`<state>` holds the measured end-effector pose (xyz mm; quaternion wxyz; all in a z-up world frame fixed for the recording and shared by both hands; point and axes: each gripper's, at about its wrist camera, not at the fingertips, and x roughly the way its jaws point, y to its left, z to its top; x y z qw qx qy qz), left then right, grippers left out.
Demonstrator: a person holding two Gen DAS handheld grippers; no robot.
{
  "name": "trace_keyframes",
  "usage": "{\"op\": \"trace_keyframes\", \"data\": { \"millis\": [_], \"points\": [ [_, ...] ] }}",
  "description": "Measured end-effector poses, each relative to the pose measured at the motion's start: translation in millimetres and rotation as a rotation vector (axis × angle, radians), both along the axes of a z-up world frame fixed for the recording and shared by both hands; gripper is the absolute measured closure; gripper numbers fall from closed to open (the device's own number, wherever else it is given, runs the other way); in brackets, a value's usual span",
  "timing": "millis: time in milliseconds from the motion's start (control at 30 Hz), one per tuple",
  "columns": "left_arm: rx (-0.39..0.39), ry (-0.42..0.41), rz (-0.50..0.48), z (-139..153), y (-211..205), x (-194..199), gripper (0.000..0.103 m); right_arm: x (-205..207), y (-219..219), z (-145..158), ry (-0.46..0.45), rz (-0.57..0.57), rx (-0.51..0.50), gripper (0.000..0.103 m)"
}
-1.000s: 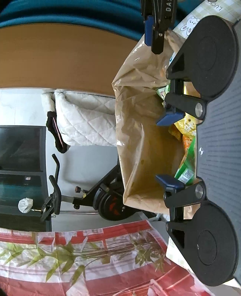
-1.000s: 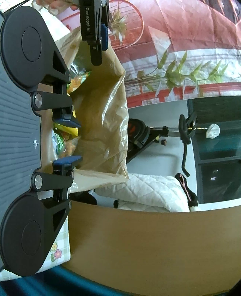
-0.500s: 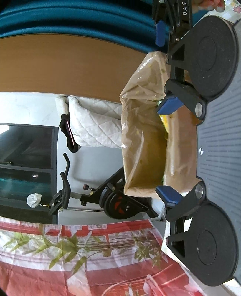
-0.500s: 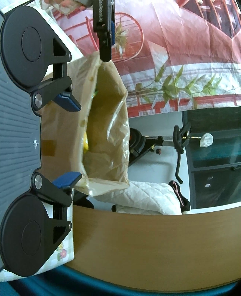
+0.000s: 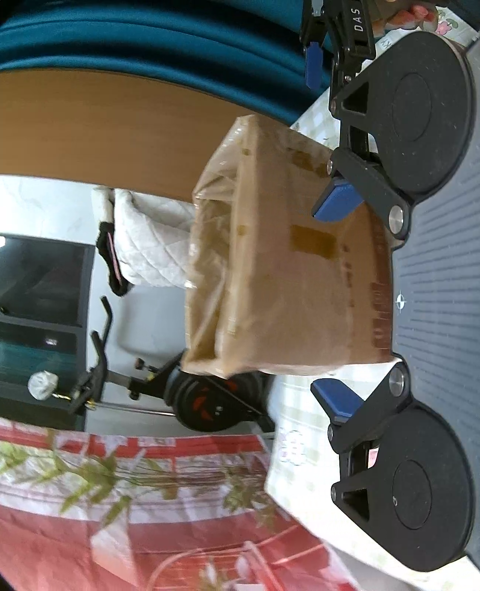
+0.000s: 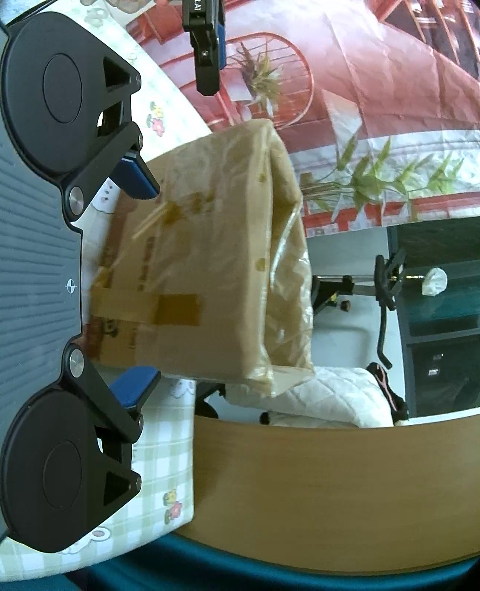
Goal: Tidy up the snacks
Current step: 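Move both open tools back down toward the orange bag and cracker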
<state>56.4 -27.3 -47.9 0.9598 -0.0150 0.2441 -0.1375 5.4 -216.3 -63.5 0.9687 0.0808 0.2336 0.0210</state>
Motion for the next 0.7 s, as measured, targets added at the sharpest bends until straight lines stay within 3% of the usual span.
{"op": "trace_keyframes", "data": {
  "millis": [300, 700],
  "points": [
    [-0.042, 0.093, 0.064, -32.2, 14.9, -11.5, 0.01, -15.9, 1.8, -29.9, 0.052, -0.003, -0.003, 0.005],
    [-0.026, 0.183, 0.03, -69.4, 11.1, -26.7, 0.01, -40.0, 21.8, -62.7, 0.126, 0.031, -0.043, 0.006]
  ]
}}
